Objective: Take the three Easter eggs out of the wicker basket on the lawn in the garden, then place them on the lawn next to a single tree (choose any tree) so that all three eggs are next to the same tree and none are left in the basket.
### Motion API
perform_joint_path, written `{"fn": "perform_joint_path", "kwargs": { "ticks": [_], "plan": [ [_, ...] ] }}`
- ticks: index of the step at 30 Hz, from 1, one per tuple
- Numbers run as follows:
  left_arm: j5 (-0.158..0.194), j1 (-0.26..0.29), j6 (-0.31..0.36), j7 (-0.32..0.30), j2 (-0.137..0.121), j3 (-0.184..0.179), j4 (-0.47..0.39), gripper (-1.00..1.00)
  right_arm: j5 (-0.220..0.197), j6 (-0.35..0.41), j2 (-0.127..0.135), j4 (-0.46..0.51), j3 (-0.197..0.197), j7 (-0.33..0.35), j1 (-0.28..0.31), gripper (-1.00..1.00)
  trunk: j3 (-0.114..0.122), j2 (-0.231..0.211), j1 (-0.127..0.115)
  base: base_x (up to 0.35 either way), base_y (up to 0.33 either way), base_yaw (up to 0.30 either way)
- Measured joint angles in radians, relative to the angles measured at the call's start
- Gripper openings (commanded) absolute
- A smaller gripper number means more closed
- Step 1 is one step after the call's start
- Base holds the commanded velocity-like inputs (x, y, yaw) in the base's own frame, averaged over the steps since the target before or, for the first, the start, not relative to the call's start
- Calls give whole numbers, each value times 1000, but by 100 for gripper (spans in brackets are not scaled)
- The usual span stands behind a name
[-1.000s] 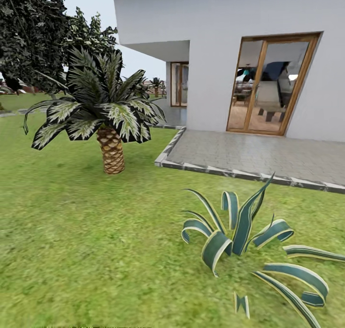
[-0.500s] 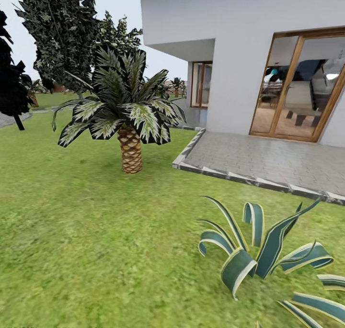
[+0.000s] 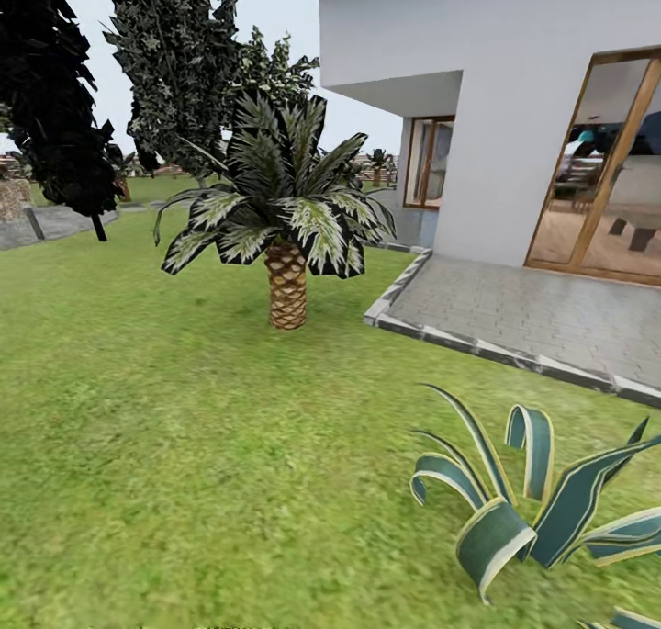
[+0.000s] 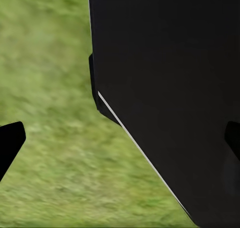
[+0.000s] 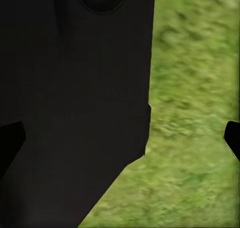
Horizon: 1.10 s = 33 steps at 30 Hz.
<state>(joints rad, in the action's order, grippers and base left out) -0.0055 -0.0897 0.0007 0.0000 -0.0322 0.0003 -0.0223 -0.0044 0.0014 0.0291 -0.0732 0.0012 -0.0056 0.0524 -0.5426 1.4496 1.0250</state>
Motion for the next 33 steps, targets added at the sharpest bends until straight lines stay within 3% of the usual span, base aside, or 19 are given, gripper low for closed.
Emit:
{"fn": "perform_joint_path", "kwargs": {
  "ticks": [33],
  "plan": [
    [3, 0, -1, 1, 0, 2, 0, 100, 5, 0, -1, 1, 0, 0, 0, 100, 0, 0, -1, 313, 0, 279]
  ]
}}
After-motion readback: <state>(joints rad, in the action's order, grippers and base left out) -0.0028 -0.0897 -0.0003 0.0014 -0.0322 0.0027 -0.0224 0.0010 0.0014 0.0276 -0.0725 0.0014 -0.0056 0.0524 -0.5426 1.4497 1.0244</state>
